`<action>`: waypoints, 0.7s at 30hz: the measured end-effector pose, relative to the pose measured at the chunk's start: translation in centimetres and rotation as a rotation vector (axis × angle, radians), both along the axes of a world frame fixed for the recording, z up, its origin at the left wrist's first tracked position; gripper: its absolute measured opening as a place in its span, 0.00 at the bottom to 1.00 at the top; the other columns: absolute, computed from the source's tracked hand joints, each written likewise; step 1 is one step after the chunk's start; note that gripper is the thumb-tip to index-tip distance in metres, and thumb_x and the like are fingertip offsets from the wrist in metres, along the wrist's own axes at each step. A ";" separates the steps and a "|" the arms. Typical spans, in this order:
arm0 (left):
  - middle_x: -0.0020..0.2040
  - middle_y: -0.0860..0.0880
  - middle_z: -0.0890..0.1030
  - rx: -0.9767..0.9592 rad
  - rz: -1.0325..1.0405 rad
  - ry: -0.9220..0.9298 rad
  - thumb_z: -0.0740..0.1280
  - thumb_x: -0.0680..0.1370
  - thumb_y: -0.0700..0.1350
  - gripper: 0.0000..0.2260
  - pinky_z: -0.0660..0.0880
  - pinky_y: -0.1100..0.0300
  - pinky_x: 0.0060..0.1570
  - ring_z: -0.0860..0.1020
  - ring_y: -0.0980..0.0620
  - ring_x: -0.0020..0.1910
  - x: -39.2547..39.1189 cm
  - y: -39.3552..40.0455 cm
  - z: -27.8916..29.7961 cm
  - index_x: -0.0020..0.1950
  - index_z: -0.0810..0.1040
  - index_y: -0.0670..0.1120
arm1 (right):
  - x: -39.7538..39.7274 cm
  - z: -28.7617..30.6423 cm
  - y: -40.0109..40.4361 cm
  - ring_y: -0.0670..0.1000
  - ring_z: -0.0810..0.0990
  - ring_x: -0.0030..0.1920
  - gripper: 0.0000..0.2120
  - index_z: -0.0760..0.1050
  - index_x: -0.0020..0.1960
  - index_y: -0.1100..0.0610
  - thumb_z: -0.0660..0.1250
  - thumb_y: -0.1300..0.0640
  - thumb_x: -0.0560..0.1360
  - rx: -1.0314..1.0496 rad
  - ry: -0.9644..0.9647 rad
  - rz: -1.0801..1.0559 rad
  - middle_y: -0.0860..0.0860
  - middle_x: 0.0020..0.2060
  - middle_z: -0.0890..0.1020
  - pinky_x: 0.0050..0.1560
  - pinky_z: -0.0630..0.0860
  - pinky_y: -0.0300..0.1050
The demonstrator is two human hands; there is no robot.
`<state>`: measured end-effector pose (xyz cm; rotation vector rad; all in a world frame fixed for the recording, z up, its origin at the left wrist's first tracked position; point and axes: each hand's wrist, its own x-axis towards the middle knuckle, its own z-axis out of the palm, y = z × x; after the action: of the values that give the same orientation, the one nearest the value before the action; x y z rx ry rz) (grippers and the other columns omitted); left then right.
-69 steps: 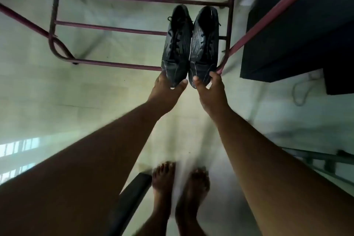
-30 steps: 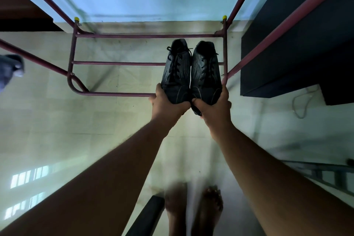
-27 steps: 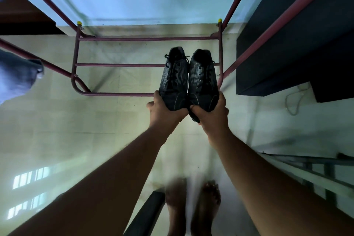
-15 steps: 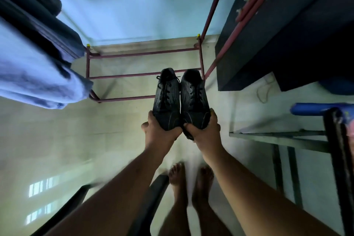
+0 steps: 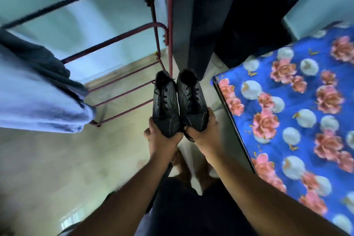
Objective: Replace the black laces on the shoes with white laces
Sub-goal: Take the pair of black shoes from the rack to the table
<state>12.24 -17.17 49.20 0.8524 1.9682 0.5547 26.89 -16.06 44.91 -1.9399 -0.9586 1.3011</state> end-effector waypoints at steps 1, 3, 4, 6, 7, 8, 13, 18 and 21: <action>0.59 0.47 0.66 0.017 -0.029 0.001 0.78 0.66 0.51 0.41 0.81 0.48 0.52 0.76 0.48 0.51 1.0 -0.5 1.3 0.73 0.61 0.57 | 1.0 1.1 -0.7 0.54 0.80 0.60 0.45 0.67 0.72 0.41 0.82 0.46 0.59 0.002 0.005 -0.034 0.49 0.57 0.81 0.58 0.81 0.56; 0.59 0.48 0.66 0.035 -0.077 -0.006 0.78 0.67 0.50 0.42 0.79 0.51 0.50 0.76 0.47 0.52 2.7 -1.2 3.4 0.75 0.59 0.59 | 2.8 3.5 -2.0 0.52 0.80 0.62 0.44 0.68 0.73 0.46 0.82 0.52 0.60 0.046 0.038 -0.091 0.49 0.59 0.82 0.61 0.80 0.54; 0.59 0.48 0.67 0.043 -0.108 -0.010 0.78 0.67 0.50 0.42 0.78 0.52 0.49 0.76 0.46 0.52 3.8 -1.5 4.3 0.75 0.59 0.59 | 3.9 4.6 -2.8 0.51 0.79 0.64 0.45 0.67 0.74 0.47 0.82 0.52 0.61 0.059 0.039 -0.119 0.48 0.61 0.80 0.64 0.78 0.52; 0.60 0.48 0.67 0.075 -0.170 -0.016 0.78 0.67 0.49 0.43 0.75 0.54 0.48 0.75 0.47 0.53 6.1 -2.1 6.0 0.76 0.59 0.59 | 6.2 6.8 -4.2 0.53 0.76 0.66 0.49 0.63 0.76 0.43 0.81 0.47 0.59 0.074 0.040 -0.182 0.49 0.63 0.76 0.67 0.76 0.54; 0.60 0.48 0.67 0.090 -0.194 -0.021 0.79 0.67 0.49 0.43 0.74 0.57 0.47 0.75 0.49 0.53 7.1 -2.3 6.5 0.77 0.59 0.59 | 7.2 7.4 -4.8 0.52 0.74 0.67 0.50 0.61 0.77 0.42 0.80 0.46 0.59 0.085 0.047 -0.203 0.50 0.64 0.75 0.67 0.74 0.55; 0.61 0.47 0.67 0.103 -0.229 -0.030 0.78 0.68 0.48 0.44 0.73 0.60 0.44 0.73 0.54 0.52 8.5 -2.5 7.1 0.78 0.58 0.58 | 8.6 7.8 -5.7 0.50 0.72 0.67 0.51 0.60 0.78 0.42 0.80 0.47 0.60 0.092 0.047 -0.235 0.50 0.64 0.73 0.68 0.72 0.52; 0.63 0.46 0.69 0.168 -0.425 -0.103 0.78 0.67 0.44 0.45 0.74 0.66 0.48 0.69 0.71 0.52 16.6 -3.1 8.6 0.79 0.60 0.55 | 16.3 10.3 -9.6 0.42 0.65 0.62 0.53 0.55 0.81 0.44 0.78 0.46 0.61 0.103 -0.002 -0.418 0.50 0.64 0.70 0.64 0.67 0.44; 0.61 0.46 0.76 0.198 -0.655 -0.119 0.77 0.62 0.51 0.43 0.78 0.51 0.59 0.73 0.63 0.62 26.1 -3.8 7.8 0.76 0.66 0.53 | 24.7 10.6 -13.3 0.43 0.66 0.57 0.51 0.56 0.80 0.44 0.81 0.51 0.65 0.079 -0.006 -0.635 0.50 0.63 0.67 0.61 0.66 0.44; 0.62 0.47 0.74 0.206 -0.781 -0.124 0.76 0.62 0.54 0.45 0.76 0.59 0.60 0.75 0.52 0.63 32.2 -5.1 6.6 0.77 0.64 0.51 | 29.5 10.3 -16.2 0.46 0.72 0.58 0.52 0.58 0.79 0.41 0.78 0.45 0.60 0.087 -0.005 -0.766 0.51 0.64 0.70 0.63 0.72 0.48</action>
<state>44.44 -22.32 55.78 1.5636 1.3239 0.3286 56.37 -32.22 55.22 -1.9434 -0.2021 0.7865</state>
